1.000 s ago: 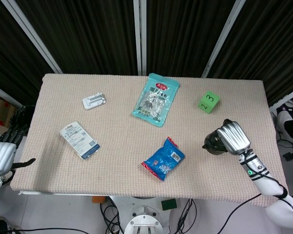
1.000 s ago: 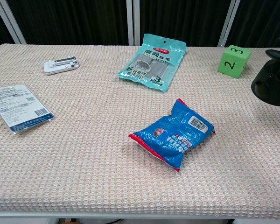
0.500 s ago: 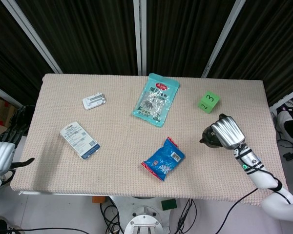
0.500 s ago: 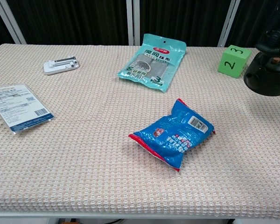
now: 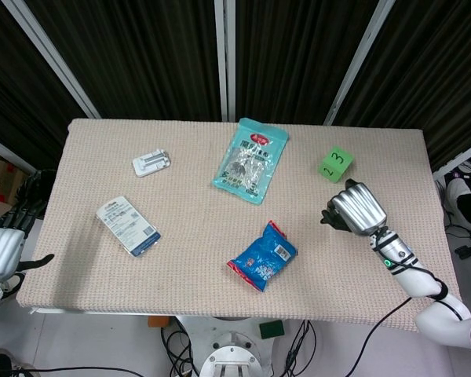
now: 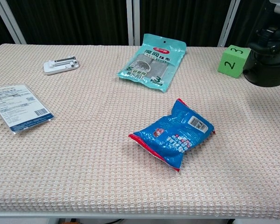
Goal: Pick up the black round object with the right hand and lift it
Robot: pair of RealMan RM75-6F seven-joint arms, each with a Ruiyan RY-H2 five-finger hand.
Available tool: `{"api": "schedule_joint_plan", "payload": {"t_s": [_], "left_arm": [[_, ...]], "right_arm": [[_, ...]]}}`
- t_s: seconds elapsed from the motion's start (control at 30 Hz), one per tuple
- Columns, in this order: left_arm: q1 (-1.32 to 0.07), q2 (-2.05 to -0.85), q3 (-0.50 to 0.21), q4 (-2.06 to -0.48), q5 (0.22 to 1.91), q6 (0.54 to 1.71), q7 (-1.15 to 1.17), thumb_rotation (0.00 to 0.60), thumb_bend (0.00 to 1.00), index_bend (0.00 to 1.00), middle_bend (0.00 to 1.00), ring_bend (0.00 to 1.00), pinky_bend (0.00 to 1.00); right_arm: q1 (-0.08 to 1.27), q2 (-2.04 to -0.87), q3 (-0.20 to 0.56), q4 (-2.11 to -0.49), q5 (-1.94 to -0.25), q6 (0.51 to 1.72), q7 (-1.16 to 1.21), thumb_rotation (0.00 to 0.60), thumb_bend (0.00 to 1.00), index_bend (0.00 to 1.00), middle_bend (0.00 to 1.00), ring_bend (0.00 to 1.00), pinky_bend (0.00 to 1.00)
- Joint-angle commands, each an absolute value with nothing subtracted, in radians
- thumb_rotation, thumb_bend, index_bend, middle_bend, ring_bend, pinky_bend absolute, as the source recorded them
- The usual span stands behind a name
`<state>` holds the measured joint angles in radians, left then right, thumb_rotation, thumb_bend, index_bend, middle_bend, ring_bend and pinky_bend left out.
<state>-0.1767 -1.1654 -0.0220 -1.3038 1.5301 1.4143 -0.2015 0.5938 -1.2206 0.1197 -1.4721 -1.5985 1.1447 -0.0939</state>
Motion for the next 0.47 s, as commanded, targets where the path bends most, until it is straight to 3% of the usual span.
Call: {"api": "schedule_joint_plan", "payload": {"t_s": [0.03, 0.47], "left_arm": [[-0.177, -1.165, -0.023, -1.304, 1.529, 1.414, -0.201, 0.562, 0.02, 0.09, 0.07, 0.01, 0.19], [-0.176, -1.165, -0.023, -1.303, 1.528, 1.415, -0.204, 0.566, 0.02, 0.09, 0.07, 0.01, 0.19]], "right_arm": [[0.595, -1.225, 0.118, -1.467, -1.599, 1.147, -0.092, 0.504, 0.45, 1.00, 1.00, 1.00, 0.53], [0.598, -1.237, 0.114, -1.455, -1.598, 1.162, -0.083, 0.506, 0.45, 1.00, 1.00, 1.00, 0.53]]}}
